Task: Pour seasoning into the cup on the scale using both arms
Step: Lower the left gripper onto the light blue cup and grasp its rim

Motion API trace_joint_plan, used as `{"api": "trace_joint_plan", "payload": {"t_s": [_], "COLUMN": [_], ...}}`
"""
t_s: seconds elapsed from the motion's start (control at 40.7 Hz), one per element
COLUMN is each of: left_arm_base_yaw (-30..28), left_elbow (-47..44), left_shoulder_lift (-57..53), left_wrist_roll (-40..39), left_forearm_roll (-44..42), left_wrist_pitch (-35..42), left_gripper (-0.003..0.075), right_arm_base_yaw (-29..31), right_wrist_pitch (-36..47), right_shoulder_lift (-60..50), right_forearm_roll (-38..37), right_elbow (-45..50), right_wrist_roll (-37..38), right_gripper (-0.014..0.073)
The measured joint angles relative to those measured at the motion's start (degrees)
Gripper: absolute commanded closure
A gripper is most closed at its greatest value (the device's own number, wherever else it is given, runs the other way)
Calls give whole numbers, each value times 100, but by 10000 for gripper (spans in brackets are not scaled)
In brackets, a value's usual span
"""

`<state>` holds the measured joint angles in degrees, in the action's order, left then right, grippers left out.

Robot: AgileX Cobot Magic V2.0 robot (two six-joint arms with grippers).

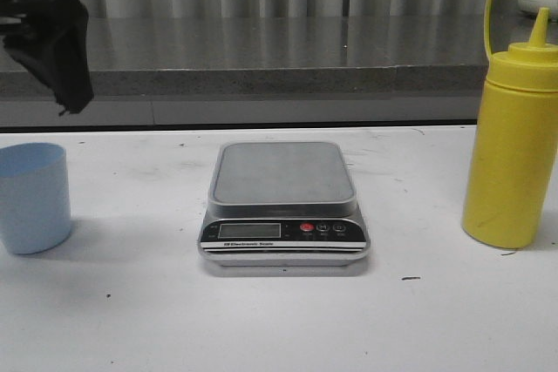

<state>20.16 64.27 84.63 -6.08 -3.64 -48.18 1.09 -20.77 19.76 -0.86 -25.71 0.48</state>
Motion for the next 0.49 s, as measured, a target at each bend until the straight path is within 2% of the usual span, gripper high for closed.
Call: {"api": "trace_joint_plan", "payload": {"t_s": [0.393,0.492], "left_arm_base_yaw": [-47,-35], "left_elbow": [155,155], "left_shoulder_lift": [1193,1351], "left_wrist_roll": [-13,-13], "left_forearm_roll": [-28,-28], "left_wrist_pitch": [139,186], "left_gripper": [84,131], "right_arm_base_yaw": [0,0], "right_wrist_pitch": [0,0], "right_shoulder_lift": [0,0], "right_forearm_roll": [0,0], "right_elbow": [0,0], "right_wrist_roll": [0,0], "right_gripper": [-59,-59]}}
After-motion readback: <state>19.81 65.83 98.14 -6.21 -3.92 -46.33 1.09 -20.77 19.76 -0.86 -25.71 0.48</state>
